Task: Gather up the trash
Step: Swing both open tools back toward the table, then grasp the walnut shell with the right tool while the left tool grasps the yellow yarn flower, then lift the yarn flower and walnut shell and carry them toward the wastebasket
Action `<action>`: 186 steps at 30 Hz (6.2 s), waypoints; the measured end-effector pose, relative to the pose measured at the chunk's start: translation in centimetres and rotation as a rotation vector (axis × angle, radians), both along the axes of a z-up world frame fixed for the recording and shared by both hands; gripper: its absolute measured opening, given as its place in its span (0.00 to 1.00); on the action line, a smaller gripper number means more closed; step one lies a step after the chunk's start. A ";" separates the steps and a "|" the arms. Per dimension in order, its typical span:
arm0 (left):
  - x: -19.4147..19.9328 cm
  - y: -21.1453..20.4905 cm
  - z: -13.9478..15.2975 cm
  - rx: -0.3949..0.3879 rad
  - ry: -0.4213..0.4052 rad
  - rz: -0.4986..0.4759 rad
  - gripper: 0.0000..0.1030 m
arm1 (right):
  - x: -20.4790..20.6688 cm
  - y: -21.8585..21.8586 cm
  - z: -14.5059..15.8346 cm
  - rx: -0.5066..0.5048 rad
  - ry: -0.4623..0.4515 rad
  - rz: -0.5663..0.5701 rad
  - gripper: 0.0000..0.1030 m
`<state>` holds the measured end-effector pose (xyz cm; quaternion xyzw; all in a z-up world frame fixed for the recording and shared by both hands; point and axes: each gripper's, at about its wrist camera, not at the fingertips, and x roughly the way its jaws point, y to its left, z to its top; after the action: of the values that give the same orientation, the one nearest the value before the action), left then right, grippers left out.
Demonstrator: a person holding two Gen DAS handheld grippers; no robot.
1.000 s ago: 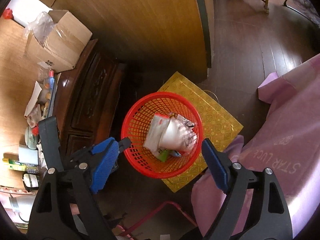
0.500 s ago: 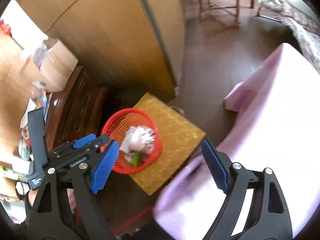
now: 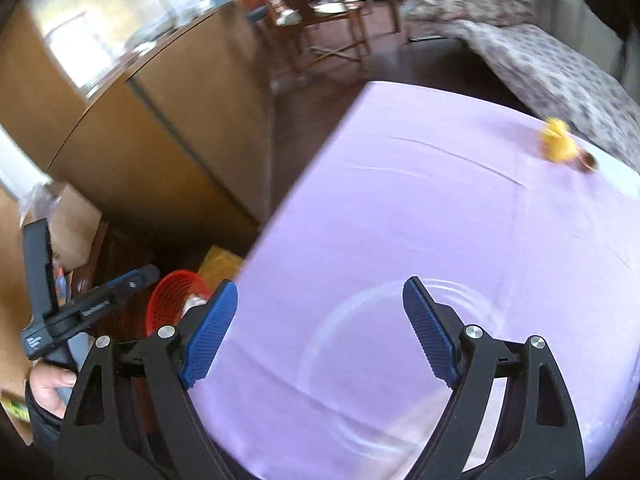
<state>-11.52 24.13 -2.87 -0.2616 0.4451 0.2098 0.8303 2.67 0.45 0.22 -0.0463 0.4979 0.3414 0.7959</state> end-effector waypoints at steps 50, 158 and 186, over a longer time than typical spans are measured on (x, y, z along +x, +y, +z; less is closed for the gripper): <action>17.7 -18.5 0.6 0.088 0.023 -0.367 0.61 | 15.0 -19.7 -3.2 -0.110 -0.168 -0.453 0.79; 28.1 -26.4 -1.4 0.125 0.062 -0.421 0.35 | 11.5 -20.6 -1.7 -0.011 -0.148 -0.388 0.33; 10.2 -19.5 0.3 0.088 0.014 -0.346 0.35 | -3.2 -13.1 -4.9 -0.072 -0.119 -0.268 0.33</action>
<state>-1.37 4.65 -2.61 -0.1430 0.4796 0.0848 0.8616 -0.57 -12.63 -4.71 -0.0279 0.4633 0.2105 0.8604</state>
